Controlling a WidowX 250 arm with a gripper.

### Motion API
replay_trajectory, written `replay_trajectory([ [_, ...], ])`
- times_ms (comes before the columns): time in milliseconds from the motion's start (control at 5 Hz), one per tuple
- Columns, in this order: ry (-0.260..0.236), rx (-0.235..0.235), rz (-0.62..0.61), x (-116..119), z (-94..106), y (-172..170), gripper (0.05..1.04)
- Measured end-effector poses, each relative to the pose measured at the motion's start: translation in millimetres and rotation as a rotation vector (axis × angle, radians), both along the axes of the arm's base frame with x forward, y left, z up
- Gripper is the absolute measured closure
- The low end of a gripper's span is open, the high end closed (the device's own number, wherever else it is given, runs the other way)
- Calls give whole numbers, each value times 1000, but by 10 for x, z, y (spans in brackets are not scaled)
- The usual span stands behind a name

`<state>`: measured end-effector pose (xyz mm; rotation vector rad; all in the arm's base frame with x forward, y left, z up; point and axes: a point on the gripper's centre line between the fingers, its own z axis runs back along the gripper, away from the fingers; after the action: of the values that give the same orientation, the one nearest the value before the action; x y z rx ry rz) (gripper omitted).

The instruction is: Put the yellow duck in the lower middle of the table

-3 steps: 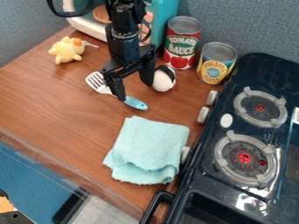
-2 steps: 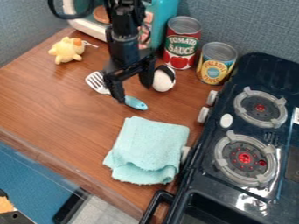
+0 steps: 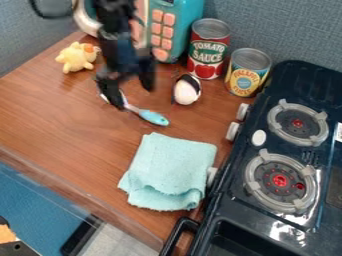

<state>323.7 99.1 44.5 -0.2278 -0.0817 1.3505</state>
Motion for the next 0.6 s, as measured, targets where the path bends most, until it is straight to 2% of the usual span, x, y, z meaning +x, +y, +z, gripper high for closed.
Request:
replay_trajectory([
  [200,-32,12,70,-43,97,289,83],
  [400,-84,42,192,-76,264,772,83],
  [600,-118,35,278,12,359,1077,83],
])
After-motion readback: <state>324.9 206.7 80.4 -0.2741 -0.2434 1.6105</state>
